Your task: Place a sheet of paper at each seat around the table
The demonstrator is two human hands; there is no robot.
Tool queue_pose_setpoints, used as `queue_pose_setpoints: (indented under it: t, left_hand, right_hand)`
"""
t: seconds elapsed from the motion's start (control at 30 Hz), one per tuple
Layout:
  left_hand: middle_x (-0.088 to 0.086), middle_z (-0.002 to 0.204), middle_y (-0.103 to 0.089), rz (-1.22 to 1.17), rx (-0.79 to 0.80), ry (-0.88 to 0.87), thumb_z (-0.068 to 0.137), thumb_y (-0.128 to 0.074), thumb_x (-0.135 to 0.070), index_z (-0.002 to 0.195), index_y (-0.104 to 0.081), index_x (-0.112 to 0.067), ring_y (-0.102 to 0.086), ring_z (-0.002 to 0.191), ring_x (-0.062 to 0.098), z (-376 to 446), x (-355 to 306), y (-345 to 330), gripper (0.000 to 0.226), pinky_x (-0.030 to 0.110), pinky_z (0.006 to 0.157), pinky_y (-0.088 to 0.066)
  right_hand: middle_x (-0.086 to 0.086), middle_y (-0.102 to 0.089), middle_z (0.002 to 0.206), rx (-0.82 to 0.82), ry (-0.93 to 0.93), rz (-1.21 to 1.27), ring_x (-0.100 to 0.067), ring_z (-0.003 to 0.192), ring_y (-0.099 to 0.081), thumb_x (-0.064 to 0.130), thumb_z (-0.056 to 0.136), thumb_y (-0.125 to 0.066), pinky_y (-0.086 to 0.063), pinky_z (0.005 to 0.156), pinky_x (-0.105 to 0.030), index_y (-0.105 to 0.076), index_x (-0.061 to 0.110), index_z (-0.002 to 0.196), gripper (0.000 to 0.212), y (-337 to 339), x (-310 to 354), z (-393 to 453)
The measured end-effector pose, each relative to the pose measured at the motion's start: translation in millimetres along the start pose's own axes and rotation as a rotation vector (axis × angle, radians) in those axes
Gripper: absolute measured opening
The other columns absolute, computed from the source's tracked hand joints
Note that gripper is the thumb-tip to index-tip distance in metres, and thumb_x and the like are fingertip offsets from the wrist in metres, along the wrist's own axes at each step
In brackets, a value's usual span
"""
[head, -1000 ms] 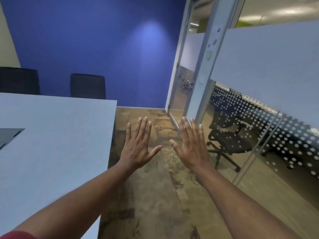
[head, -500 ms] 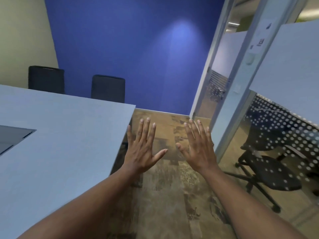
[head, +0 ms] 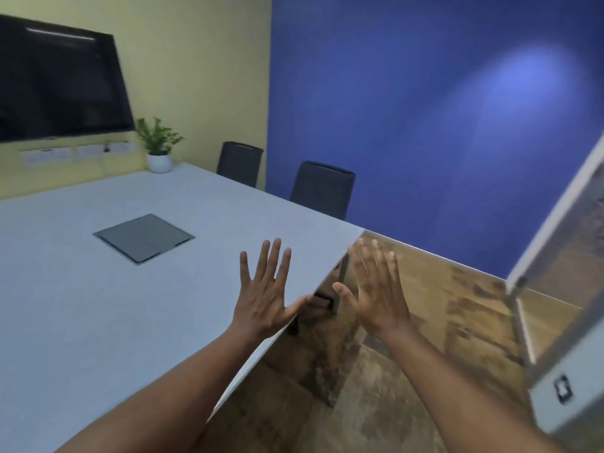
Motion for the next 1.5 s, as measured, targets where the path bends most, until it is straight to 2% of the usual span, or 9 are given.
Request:
queue_pose_setpoints:
  t: [0.07,0.23,0.33,0.43,0.63,0.83,0.9,1.07,1.5]
  left_hand:
    - [0.012,0.182,0.006,0.036,0.021,0.094,0.099,-0.026,-0.086,0.174,-0.007,-0.017,0.006,0.168,0.035,2.6,19.2,-3.7,0.104,0.073,0.129,0.002]
    - [0.012,0.182,0.007,0.140,0.064,0.261,0.100,-0.024,-0.086,0.174,-0.009,-0.015,0.008,0.168,0.034,-5.1,70.5,-16.8,0.103,0.073,0.129,-0.002]
    - [0.012,0.182,0.008,0.170,0.089,0.352,0.100,-0.025,-0.087,0.174,-0.007,-0.015,0.009,0.168,0.032,-3.3,99.3,-29.2,0.104,0.073,0.129,-0.002]
    - [0.012,0.182,0.007,0.200,0.107,0.400,0.100,-0.023,-0.087,0.174,-0.005,-0.015,0.008,0.168,0.032,0.3,129.5,-55.2,0.105,0.073,0.129,-0.003]
    - [0.013,0.182,0.001,0.191,0.126,0.489,0.100,-0.026,-0.086,0.173,-0.011,-0.012,0.002,0.169,0.033,30.1,198.7,-128.7,0.105,0.074,0.129,-0.005]
    - [0.011,0.182,0.002,0.196,0.152,0.542,0.099,-0.027,-0.086,0.173,-0.011,-0.012,0.004,0.169,0.032,61.9,266.5,-175.1,0.106,0.073,0.129,-0.002]
    - [0.011,0.182,0.003,0.198,0.162,0.581,0.099,-0.029,-0.086,0.173,-0.009,-0.012,0.005,0.169,0.032,61.0,283.2,-183.7,0.106,0.073,0.129,-0.001]
    - [0.012,0.182,0.000,0.228,0.175,0.670,0.099,-0.031,-0.086,0.173,-0.012,-0.012,0.004,0.169,0.032,58.2,321.1,-201.6,0.106,0.074,0.129,-0.004]
    - [0.011,0.182,-0.004,0.328,0.361,0.825,0.098,-0.031,-0.088,0.173,-0.018,-0.012,0.000,0.169,0.032,62.2,358.2,-269.0,0.107,0.073,0.129,-0.008]
  right_hand:
    - [-0.006,-0.016,0.179,0.041,0.066,0.047,-0.032,0.166,-0.008,0.074,0.103,-0.022,-0.011,0.132,-0.063,-0.024,0.021,0.169,0.086,-21.4,2.5,26.7]
    - [-0.004,-0.011,0.180,0.064,0.226,0.149,-0.031,0.166,-0.006,0.077,0.102,-0.011,-0.009,0.132,-0.063,-0.019,0.023,0.170,0.088,-72.6,40.5,79.6]
    - [-0.002,-0.004,0.181,0.051,0.323,0.206,-0.028,0.167,0.000,0.076,0.103,-0.016,-0.004,0.133,-0.061,-0.014,0.024,0.171,0.086,-108.2,69.0,111.8]
    - [-0.001,0.000,0.181,0.070,0.391,0.268,-0.026,0.167,0.004,0.076,0.104,-0.019,-0.001,0.133,-0.059,-0.011,0.024,0.171,0.085,-148.3,97.2,145.3]
    - [-0.001,0.002,0.181,0.160,0.515,0.269,-0.026,0.167,0.006,0.077,0.104,-0.014,-0.007,0.132,-0.061,-0.007,0.024,0.172,0.086,-232.0,130.4,211.5]
    - [-0.003,-0.008,0.180,0.166,0.566,0.274,-0.027,0.167,-0.001,0.072,0.106,-0.024,-0.008,0.132,-0.061,-0.016,0.021,0.171,0.083,-292.2,149.5,297.5]
    - [-0.003,-0.008,0.180,0.179,0.566,0.286,-0.027,0.167,-0.001,0.072,0.106,-0.022,-0.004,0.133,-0.060,-0.016,0.020,0.171,0.083,-310.2,159.2,312.8]
    - [-0.004,-0.011,0.180,0.192,0.629,0.332,-0.029,0.167,-0.004,0.072,0.105,-0.022,-0.007,0.132,-0.062,-0.020,0.019,0.170,0.083,-360.2,187.1,348.7]
    - [-0.008,-0.028,0.175,0.367,0.818,0.494,-0.030,0.165,-0.017,0.071,0.106,-0.023,-0.012,0.132,-0.062,-0.030,0.016,0.167,0.083,-501.6,228.5,420.5]
Point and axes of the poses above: each hand's wrist, its own z-axis towards the middle knuckle, its own y-axis out of the back of the hand, x = y × z, the point moved 6 cm from there along z, towards the middle knuckle
